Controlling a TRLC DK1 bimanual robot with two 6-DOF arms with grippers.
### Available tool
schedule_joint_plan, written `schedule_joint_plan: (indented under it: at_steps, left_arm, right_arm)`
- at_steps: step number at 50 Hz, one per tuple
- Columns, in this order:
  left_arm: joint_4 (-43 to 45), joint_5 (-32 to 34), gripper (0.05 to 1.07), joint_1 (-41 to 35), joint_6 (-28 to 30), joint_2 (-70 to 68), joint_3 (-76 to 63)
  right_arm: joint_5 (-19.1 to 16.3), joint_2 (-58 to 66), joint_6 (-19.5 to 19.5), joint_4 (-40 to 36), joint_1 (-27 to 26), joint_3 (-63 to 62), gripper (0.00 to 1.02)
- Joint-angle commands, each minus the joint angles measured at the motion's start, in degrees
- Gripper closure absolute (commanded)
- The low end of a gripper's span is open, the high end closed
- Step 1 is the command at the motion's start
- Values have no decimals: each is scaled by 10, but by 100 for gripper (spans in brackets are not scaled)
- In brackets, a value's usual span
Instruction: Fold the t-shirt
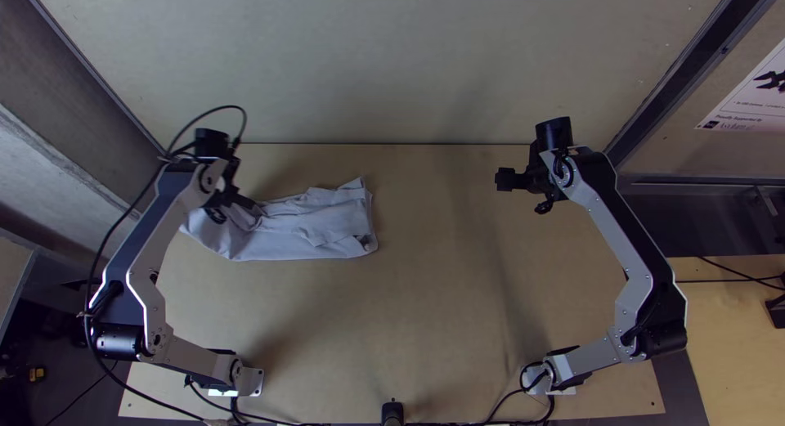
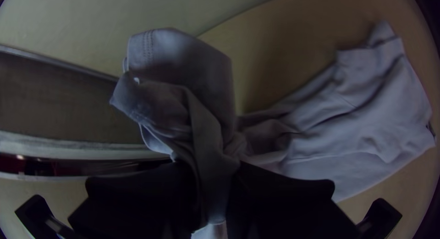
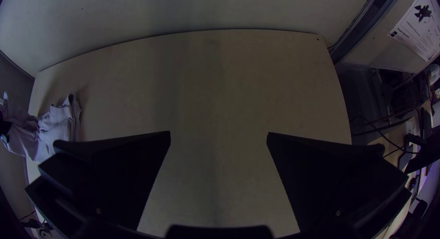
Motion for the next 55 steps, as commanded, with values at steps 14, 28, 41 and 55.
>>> schedule_joint_plan:
  at_steps: [14, 28, 41, 55]
  left_arm:
    - [-112, -5, 104, -157, -161, 83, 100]
    - [-174, 91, 104, -215, -264, 176, 189]
    - [-204, 241, 72, -243, -361, 259, 296]
    - [-139, 700, 10, -185, -593, 326, 421]
  right_arm:
    - [6, -12, 14, 3, -7, -16, 6]
    - [7, -13, 8, 4, -18, -18, 6]
    - [6, -11, 6, 11, -21, -29, 6]
    - [7, -11, 7, 20, -2, -55, 6]
